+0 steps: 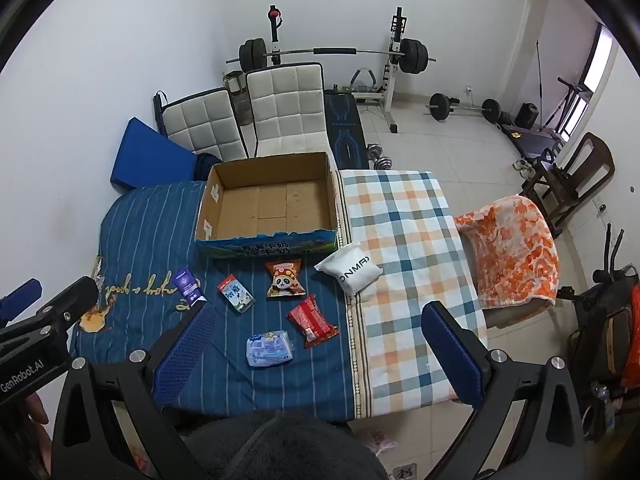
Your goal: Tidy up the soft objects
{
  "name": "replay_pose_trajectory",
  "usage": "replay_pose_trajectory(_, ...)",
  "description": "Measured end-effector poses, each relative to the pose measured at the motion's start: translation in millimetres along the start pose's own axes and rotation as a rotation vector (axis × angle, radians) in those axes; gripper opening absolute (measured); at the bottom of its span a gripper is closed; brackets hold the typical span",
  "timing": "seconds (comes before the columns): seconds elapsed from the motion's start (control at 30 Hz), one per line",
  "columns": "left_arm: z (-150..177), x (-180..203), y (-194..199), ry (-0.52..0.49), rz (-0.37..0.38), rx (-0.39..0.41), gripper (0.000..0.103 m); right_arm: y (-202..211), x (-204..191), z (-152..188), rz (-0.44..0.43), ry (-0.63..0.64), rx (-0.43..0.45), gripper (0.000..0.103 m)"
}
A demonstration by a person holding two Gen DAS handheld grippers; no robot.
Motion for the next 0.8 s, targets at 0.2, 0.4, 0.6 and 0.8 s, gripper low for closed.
replay_pose_trajectory(0.2,1.3,2.3,1.6,0.006,-0.010,0.006,0.103,1.2,0.5,1.3,-0.034,-0.011,-0.013,0.103)
replay_pose_trajectory(0.4,-2.3,1.1,-0.1,0.005,0.005,0.001,0.103,2.1,1.6,1.5,-0.022,-0.007,-0.006,0.103)
replay_pose_trajectory(0.6,-5.5,3.5,8.8,0.004,0.007,0.005,0.103,1.6,1.8,1.6,-0.019,-0.008,-0.003,0.103)
replay_pose_trajectory(0.8,-8.8,8.2,9.0,0.004,0.006,0.005,0.103,1.4,3.1,3.5,-0.015,-0.004,-0.001,0.103)
Point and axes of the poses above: each gripper's, at about its wrist camera, not at the fingertips, and y roughly against the way its jaws point, x to its right, z to its underside, the point moved 4 cm from there along -y, roughly the way its jaws point, and after that the axes turned 2 degrees about -x, right-handed, at the moved point
